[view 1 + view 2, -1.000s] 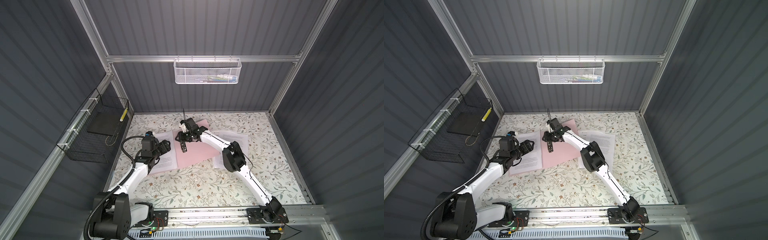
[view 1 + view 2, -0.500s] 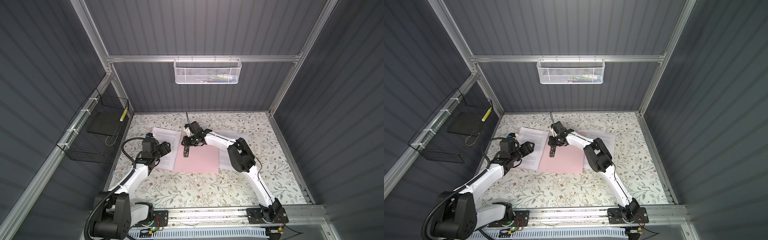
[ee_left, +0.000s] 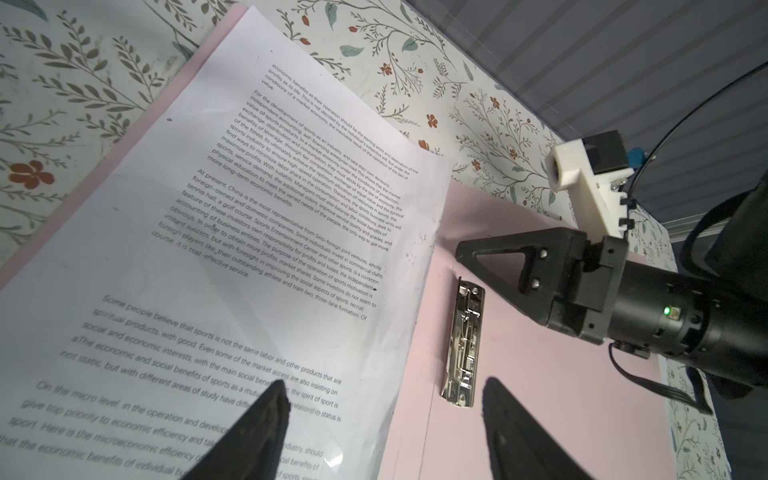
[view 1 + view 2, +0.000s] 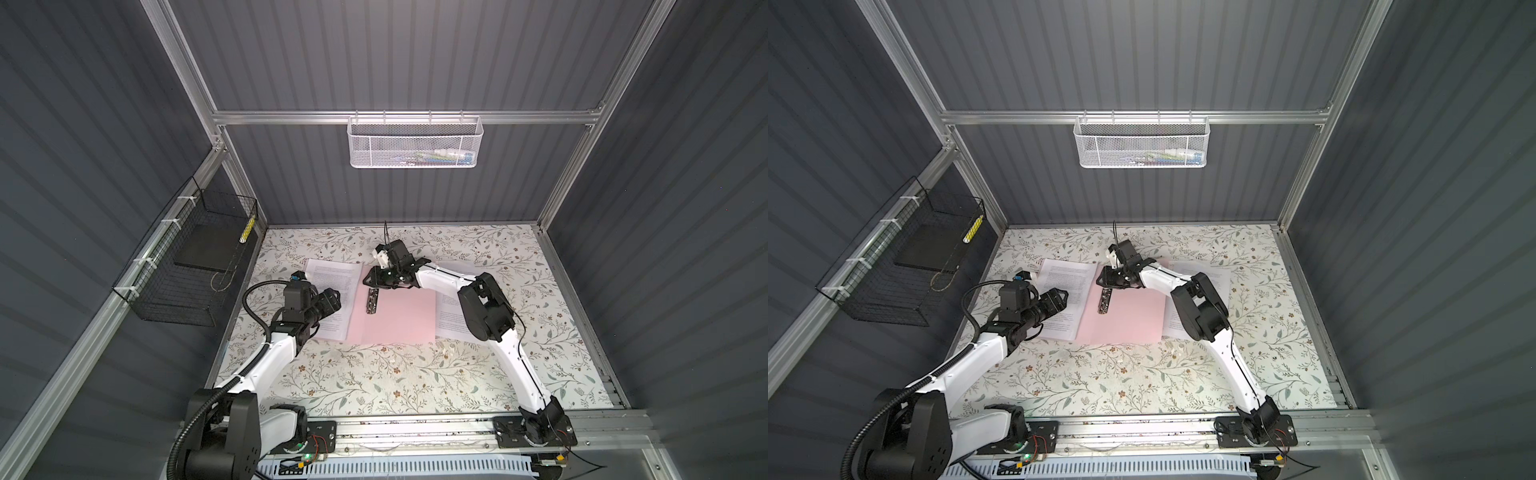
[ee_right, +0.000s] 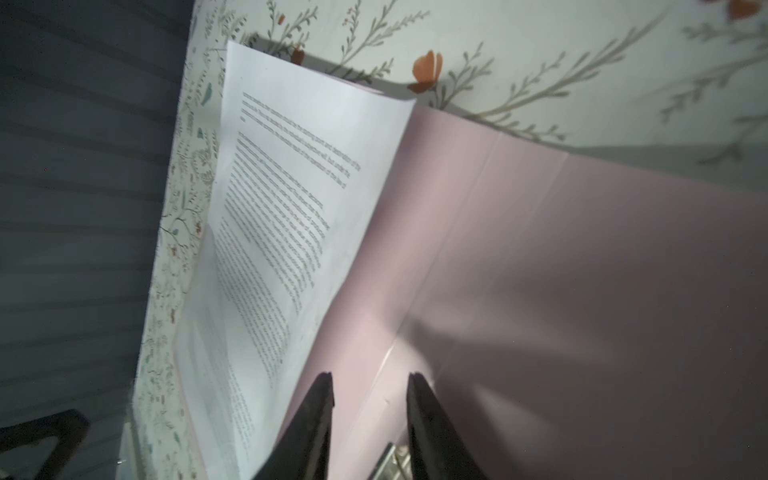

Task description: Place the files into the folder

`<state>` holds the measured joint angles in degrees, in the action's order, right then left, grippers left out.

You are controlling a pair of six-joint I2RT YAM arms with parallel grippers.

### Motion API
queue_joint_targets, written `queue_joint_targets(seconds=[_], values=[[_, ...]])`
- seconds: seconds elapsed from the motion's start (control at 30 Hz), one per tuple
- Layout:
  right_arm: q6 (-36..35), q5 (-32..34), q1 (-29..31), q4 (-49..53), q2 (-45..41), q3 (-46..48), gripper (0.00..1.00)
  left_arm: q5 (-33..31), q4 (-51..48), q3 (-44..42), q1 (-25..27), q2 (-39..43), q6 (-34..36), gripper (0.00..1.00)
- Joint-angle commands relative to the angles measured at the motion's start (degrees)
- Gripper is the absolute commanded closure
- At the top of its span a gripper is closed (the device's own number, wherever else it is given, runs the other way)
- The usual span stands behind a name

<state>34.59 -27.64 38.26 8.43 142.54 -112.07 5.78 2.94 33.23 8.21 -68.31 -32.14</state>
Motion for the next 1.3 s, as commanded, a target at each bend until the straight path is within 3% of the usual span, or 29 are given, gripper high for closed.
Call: queue_joint_targets(seconds=[0.0, 0.37, 0.67, 1.27], values=[[5.4, -5.3, 0.2, -2.9, 0.4, -3.1, 0.67, -0.2, 1.5, -1.1, 0.0, -0.5, -0.9, 0.26], [7.5, -2.3, 0.9, 10.5, 7.6, -18.3, 0.71, -0.3, 4.7, -3.1, 0.0, -2.7, -1.4, 0.26], [6.2, 0.0, 1.1, 12.8, 4.6, -15.4, 0.7, 0.0, 7.0, -3.6, 0.0, -5.2, -1.3, 0.26], [8.4, -1.0, 1.3, 13.4, 10.1, -20.8, 0.68, 0.1, 8.6, -4.1, 0.0, -7.3, -1.8, 0.26]])
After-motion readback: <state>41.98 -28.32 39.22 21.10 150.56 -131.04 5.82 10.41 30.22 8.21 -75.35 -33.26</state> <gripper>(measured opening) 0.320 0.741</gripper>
